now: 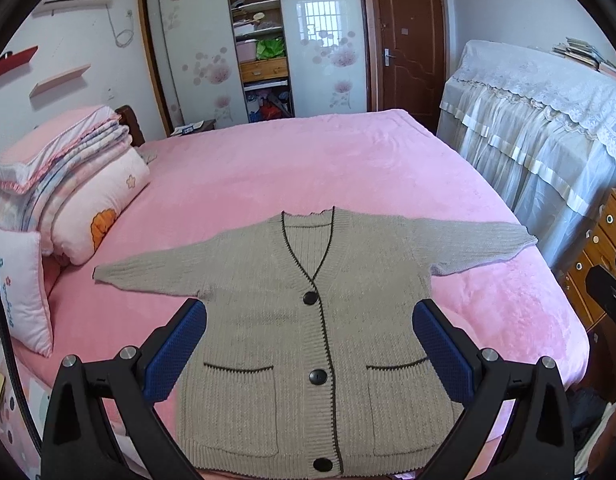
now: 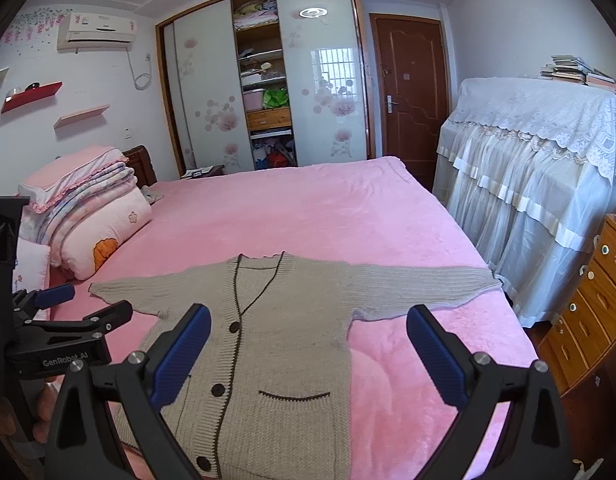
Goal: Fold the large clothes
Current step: 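Reach to the sleeve cuff and close the right gripper on it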
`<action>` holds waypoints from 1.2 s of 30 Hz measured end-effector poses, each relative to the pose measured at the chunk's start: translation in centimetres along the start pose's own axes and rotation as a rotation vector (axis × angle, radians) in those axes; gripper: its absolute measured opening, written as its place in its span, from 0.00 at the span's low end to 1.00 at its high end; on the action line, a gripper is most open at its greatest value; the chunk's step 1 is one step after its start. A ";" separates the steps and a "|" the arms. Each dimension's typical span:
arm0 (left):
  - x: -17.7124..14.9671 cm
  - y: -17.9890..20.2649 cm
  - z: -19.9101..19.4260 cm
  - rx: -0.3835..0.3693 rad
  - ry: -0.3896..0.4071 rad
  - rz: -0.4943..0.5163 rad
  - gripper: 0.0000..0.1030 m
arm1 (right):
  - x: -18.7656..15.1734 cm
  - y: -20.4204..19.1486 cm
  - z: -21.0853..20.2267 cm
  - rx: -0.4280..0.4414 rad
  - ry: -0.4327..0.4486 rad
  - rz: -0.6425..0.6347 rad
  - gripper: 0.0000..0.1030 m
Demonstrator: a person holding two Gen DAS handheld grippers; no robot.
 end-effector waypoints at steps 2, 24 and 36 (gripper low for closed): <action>0.9 0.7 0.4 0.000 0.007 0.020 0.99 | 0.6 1.2 0.2 -0.025 0.010 0.009 0.96; 13.7 18.4 22.6 -0.063 -0.019 0.210 0.99 | 7.1 29.5 18.5 -0.366 -0.151 0.321 0.82; 12.2 26.4 38.9 -0.069 -0.128 0.229 0.99 | -0.4 41.0 35.9 -0.299 -0.401 0.663 0.69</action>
Point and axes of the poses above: each gripper's, at about its wrist camera, not at the fingertips, and z roughly the way its jaws point, y to its right, x to its top, the point moved 2 cm from there along z, roughly the way its jaws point, and after that the axes turned 7 degrees about z, right-handed, at the moved point
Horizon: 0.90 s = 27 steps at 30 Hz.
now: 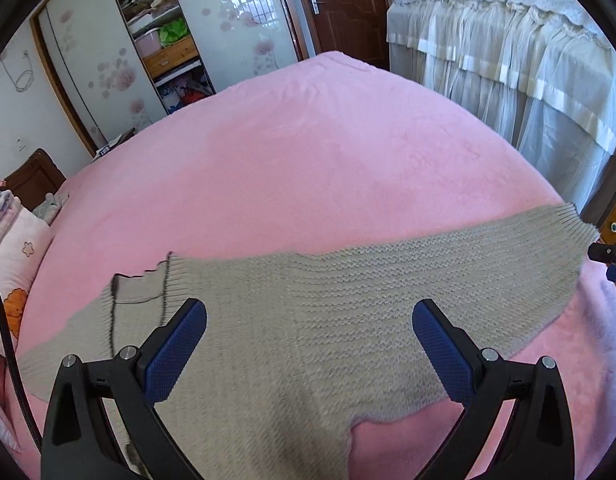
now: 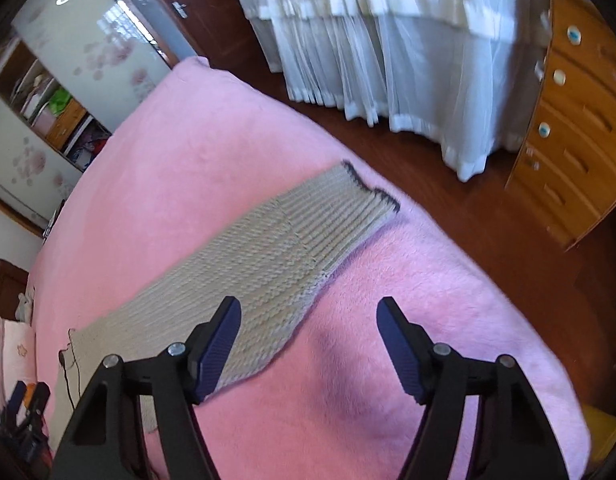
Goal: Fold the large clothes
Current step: 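Reach to the sleeve cuff and close the right gripper on it, then fold the held sleeve across the cardigan body, open the right gripper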
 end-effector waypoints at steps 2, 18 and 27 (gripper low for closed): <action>-0.1 0.8 1.6 0.001 -0.015 0.003 0.99 | 0.0 0.6 2.2 0.000 -0.028 0.034 0.69; -2.1 -3.5 2.6 -0.032 -0.033 -0.046 0.99 | -1.3 -7.7 -0.2 0.111 0.116 -0.163 0.09; -5.3 -17.9 -2.5 0.047 0.011 -0.145 0.99 | -10.3 -25.0 -11.4 0.421 0.124 -0.463 0.08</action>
Point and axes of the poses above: each gripper's, at about its wrist camera, not at the fingertips, and z roughly the way its jaws point, y to its right, x to its top, the point moved 2 cm from there along z, roughly the way its jaws point, and after that the axes turned 7 degrees about z, right-handed, at the moved point
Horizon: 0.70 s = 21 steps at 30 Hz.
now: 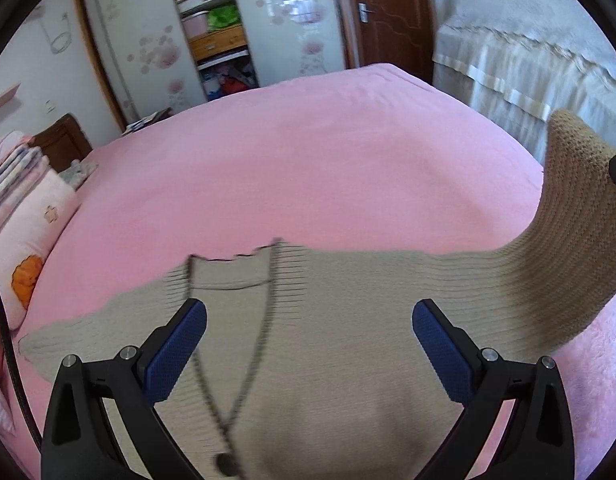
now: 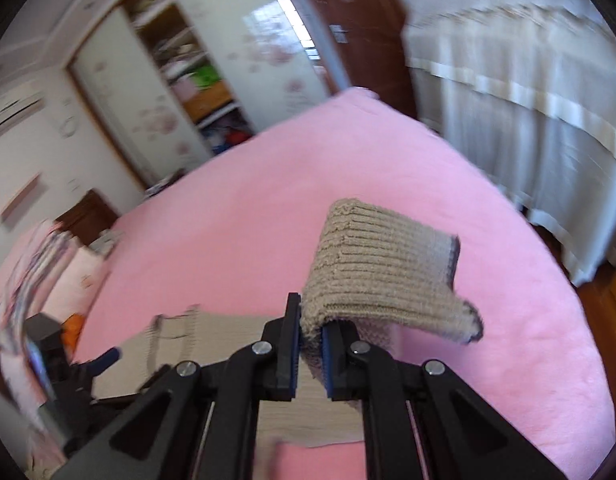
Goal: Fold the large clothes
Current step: 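Fold the held sleeve across the cardigan body, open the right gripper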
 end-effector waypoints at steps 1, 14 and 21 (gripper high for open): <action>-0.4 -1.8 -0.3 0.006 0.002 -0.019 0.99 | -0.4 -2.6 0.4 0.029 -0.012 -0.029 0.08; -11.0 -22.4 2.2 0.120 -0.141 -0.190 0.99 | -14.8 -26.1 17.5 -0.005 -0.350 -0.393 0.15; -14.8 -25.8 5.9 0.072 -0.223 -0.247 0.99 | -19.4 -27.8 20.5 -0.003 -0.476 -0.413 0.34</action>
Point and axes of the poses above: each gripper's, at about its wrist camera, not at the fingertips, and z roughly the way its jaws point, y to its right, x to its top, the point moved 2 cm from there along z, roughly the way its jaws point, and after that the axes turned 7 degrees about z, right-handed, at the moved point
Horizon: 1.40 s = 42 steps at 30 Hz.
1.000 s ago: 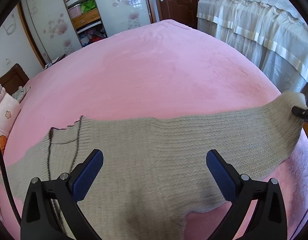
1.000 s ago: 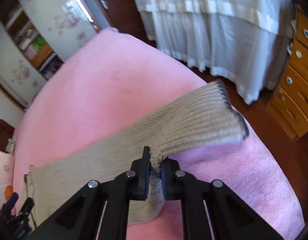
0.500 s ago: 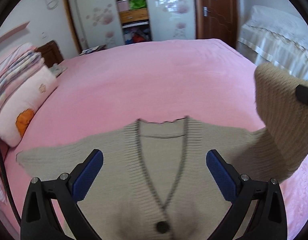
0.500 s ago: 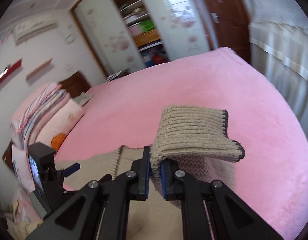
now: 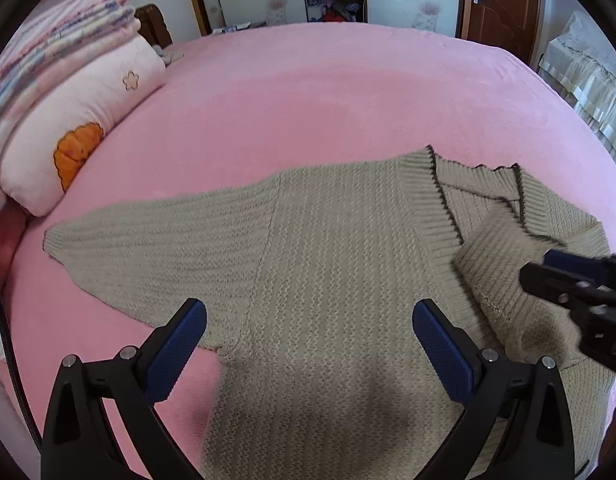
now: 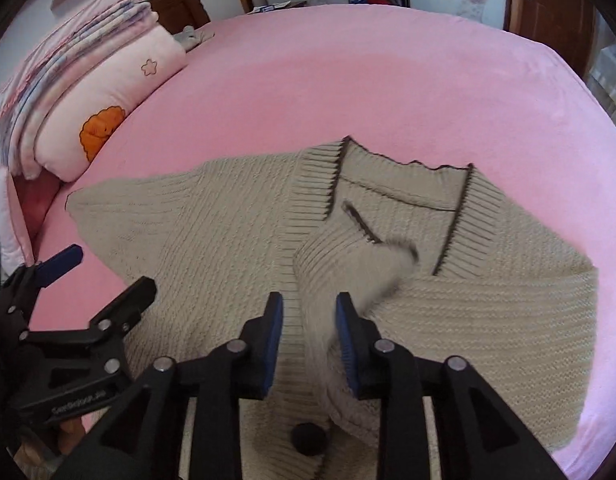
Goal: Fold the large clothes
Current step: 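Fold the held sleeve across the cardigan body, open the right gripper, then grasp the other sleeve cuff with the left gripper, then lay the held sleeve across the cardigan body, open the left gripper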
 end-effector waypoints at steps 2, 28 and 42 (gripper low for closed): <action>-0.6 0.2 0.7 -0.020 -0.008 -0.002 0.99 | 0.3 -0.2 -0.9 0.023 0.025 -0.009 0.48; 0.4 14.2 1.8 0.079 -0.079 0.110 0.82 | -12.3 25.3 -9.6 -0.232 0.134 0.436 0.52; 4.9 13.1 -2.1 -0.095 0.123 0.093 0.07 | -12.7 24.3 -5.0 -0.278 0.109 0.338 0.49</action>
Point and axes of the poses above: each gripper's, at about its wrist camera, not at the fingertips, and z roughly the way its jaws point, y to its right, x to its top, the point moved 2 cm from there along z, roughly the way its jaws point, and after that the axes turned 7 degrees about z, right-handed, at the moved point
